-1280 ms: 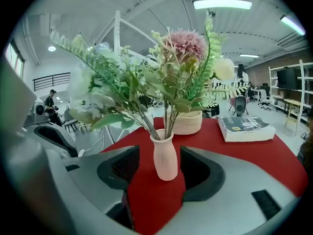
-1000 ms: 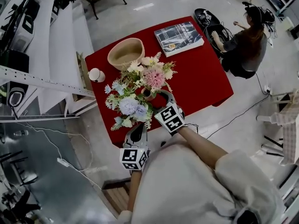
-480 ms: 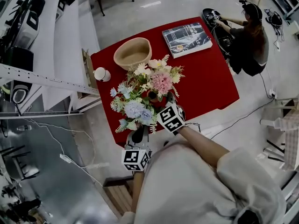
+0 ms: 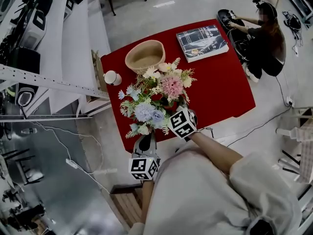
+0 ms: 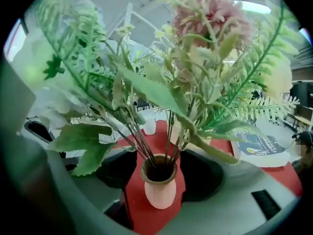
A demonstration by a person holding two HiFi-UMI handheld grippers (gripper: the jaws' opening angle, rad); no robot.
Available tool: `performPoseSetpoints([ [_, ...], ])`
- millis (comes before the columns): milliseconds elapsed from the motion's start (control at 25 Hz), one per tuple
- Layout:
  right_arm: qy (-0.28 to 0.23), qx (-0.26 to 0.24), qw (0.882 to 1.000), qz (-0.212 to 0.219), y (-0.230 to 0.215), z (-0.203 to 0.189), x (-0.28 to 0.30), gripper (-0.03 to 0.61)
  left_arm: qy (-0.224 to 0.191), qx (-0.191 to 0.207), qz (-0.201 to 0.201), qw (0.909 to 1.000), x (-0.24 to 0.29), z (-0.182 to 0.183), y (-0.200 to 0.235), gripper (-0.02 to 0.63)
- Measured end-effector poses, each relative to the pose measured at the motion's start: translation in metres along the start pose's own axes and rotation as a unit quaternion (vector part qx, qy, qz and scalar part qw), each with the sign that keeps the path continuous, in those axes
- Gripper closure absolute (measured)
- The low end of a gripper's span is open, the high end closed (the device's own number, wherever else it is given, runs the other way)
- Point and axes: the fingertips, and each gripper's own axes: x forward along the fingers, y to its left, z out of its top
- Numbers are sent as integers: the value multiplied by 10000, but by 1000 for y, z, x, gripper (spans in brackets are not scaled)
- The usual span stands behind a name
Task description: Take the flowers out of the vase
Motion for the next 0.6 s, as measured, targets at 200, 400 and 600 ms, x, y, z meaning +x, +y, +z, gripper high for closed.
performPoseSetpoints([
  [200,-104,-94,9999,-7,-1,4,-2,303,6,16,-5,10000,3,1,-2,604],
  [400,-313,2,9995,-50,-7,11,-3,366,10,-1,-8,10000,7,3,1,603],
  [600,-316,149,9994,-9,-10,14,2,412,45,-10,-39,10000,11,7,4,604],
])
